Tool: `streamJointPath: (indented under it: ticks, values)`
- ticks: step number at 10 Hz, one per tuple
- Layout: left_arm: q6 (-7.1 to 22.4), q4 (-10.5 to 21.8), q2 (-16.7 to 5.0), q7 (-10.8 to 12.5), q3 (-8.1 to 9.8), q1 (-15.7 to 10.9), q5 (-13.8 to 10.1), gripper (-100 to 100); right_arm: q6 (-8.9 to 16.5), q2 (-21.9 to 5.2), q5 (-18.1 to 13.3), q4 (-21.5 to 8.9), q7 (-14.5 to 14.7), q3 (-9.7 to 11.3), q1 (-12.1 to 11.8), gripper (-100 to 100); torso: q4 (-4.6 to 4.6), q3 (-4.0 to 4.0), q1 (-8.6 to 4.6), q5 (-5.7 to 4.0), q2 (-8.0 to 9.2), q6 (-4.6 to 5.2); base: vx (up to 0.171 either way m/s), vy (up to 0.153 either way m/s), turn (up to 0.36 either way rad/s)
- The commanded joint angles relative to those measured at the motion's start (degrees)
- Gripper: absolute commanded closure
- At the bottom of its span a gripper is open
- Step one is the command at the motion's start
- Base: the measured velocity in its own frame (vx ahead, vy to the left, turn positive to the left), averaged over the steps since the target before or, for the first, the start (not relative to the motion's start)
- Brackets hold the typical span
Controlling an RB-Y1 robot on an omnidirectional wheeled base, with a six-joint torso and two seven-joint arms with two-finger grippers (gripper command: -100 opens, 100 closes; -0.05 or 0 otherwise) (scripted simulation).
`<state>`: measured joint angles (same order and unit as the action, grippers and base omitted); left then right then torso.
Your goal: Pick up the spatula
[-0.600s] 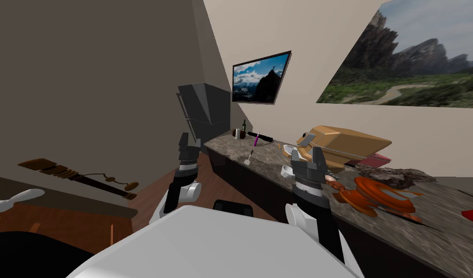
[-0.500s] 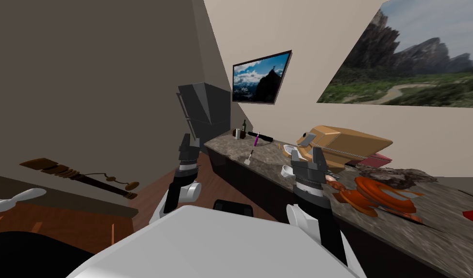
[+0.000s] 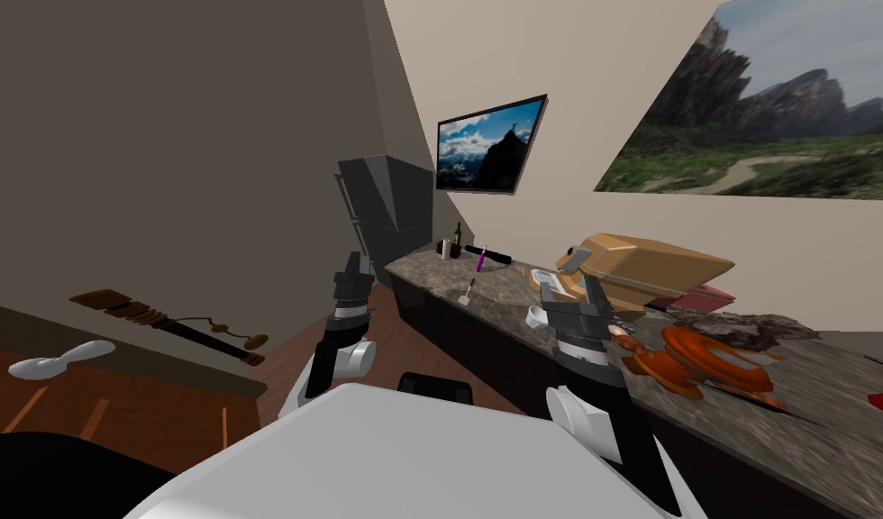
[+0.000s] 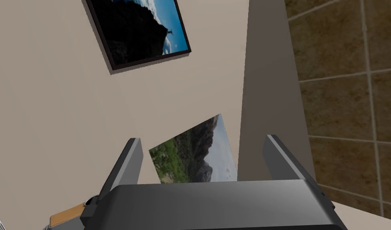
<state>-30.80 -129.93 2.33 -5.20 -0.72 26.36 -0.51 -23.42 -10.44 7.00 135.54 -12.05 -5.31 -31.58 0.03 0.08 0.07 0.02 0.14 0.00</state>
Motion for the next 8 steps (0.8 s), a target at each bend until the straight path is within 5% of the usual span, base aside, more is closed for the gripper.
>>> streamJointPath:
  ticks: [1,8]
  values:
    - [0.0,0.0,0.0,0.0,0.0,0.0,0.0,0,1.02,-2.37,2.72,-0.35,-2.86,-0.41,-0.46,-100,0.0,0.0,0.0,0.0,0.0,0.0,-0.027,0.03,0.013]
    - [0.0,0.0,0.0,0.0,0.0,0.0,0.0,0,4.91,-9.2,10.59,-1.7,-11.58,-1.71,-1.33,-100,-0.02,-0.04,0.03,0.01,-0.07,-0.01,-0.021,0.026,0.025]
